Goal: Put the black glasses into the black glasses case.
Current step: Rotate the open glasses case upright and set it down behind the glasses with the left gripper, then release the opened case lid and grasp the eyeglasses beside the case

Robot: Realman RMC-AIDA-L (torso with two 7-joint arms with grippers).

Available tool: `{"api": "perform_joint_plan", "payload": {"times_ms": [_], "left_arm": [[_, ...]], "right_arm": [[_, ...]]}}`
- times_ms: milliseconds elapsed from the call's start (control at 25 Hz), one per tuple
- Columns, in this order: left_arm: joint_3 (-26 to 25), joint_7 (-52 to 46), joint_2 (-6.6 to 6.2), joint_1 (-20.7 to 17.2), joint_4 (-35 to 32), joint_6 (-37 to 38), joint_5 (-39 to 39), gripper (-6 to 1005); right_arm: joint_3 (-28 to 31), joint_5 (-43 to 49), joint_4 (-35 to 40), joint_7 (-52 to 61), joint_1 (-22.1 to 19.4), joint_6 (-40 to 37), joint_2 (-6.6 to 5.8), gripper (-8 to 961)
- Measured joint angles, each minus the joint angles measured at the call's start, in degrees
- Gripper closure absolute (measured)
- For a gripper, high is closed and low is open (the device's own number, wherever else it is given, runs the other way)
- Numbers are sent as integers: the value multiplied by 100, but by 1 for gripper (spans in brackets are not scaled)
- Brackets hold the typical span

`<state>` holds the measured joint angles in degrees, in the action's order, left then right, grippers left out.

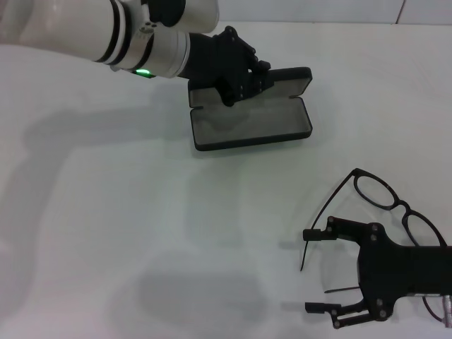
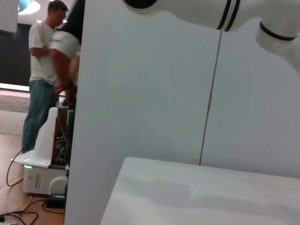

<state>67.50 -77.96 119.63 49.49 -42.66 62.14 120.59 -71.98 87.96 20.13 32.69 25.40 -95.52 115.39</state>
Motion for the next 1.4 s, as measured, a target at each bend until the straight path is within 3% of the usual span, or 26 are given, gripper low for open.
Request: {"api": "perform_joint_plan", "payload": {"times_ms": [600, 760, 840, 920, 1040, 1120, 1240, 1400], "left_arm": [[76, -32, 16, -130, -38, -6, -280, 691], [4, 397, 8, -626, -347, 576, -1352, 558], [-91, 1006, -11, -1048, -300, 1068, -2496, 502], [-146, 1523, -13, -1438, -25, 1422, -3534, 455], [-157, 1910, -9, -1799, 622, 1486, -4488, 409], [-202, 1980, -9, -1906, 1083, 1412, -4692, 409], [-329, 2056, -8, -1966, 1573, 1383, -4715, 410], [-329, 2205, 15, -2031, 1798, 1378, -4692, 410]], "right_arm": [[12, -1, 0, 36, -67, 197, -8, 75], [175, -43, 52, 262, -90, 151, -3, 78], [358, -44, 259, 684, -150, 40, -33, 79], [567, -23, 754, 1492, -277, -118, -110, 80], [714, 135, 2221, 3267, -597, -181, -227, 82], [822, 585, 3530, 4644, -832, -104, -231, 83], [1063, 1696, 5587, 6676, -1018, -137, -114, 86], [1060, 3336, 7344, 9007, -742, -653, -68, 93]]}}
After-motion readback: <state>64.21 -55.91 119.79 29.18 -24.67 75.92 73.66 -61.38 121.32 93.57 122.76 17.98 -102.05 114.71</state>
